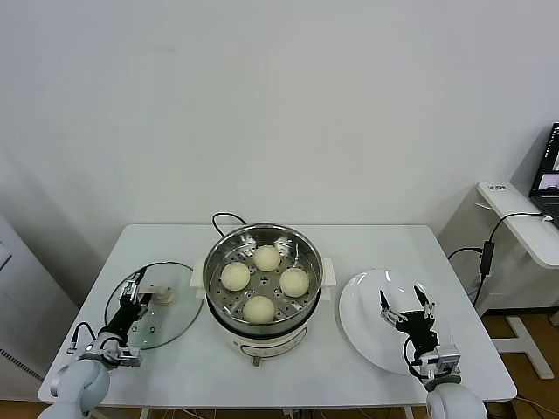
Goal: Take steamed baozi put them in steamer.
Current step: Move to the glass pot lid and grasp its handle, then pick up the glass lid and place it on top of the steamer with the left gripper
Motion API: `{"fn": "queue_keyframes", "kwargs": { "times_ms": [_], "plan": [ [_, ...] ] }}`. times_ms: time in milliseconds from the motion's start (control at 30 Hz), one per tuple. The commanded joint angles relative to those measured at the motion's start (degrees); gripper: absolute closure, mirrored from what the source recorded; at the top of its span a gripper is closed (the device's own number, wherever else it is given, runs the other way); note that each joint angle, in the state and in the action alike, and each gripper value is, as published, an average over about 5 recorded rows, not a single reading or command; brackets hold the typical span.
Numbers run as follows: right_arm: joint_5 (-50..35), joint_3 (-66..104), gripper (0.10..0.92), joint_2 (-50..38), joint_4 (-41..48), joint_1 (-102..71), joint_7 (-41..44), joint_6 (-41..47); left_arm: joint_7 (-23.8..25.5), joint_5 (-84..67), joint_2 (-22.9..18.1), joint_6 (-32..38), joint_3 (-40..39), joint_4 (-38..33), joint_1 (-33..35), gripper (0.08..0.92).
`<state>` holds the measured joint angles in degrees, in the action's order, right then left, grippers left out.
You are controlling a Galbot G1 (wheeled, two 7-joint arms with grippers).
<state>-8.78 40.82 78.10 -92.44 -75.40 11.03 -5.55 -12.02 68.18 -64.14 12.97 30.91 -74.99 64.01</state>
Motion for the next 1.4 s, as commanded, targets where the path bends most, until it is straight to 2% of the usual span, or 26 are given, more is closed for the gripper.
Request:
{"fn": "queue_keyframes", "kwargs": {
  "times_ms": [33, 467, 767, 1100, 1400],
  "plan": [
    [0.05, 0.08, 0.203, 0.15, 0.0, 0.43, 0.05, 0.14, 0.15, 0.23, -0.27, 0.27, 0.04, 1.04, -1.08, 0.298],
    [-0.05, 0.55, 0.203, 0.11, -0.05, 1.42, -0.08, 0.36, -0.76, -1.83, -0.33, 1.84, 2.0, -0.25, 0.1, 0.68],
    [-0.24, 0.69, 0.203, 0.1, -0.24, 1.41, -0.01, 0.34, 0.43, -6.04, 2.78, 1.03, 5.1, -8.26, 2.33, 0.884],
    [-0.38, 0.7, 0.203, 0.12, -0.88, 1.5, 0.33, 0.71, 8.77, -15.75, 7.88, -6.34, 6.63, -20.25, 3.16, 0.886],
    [-0.91, 1.5, 0.203, -0.04, -1.2, 0.76, 1.47, 0.95, 16.85, -15.82, 10.52, -20.83, -1.91, -33.45, 1.81, 0.886]
  ]
}}
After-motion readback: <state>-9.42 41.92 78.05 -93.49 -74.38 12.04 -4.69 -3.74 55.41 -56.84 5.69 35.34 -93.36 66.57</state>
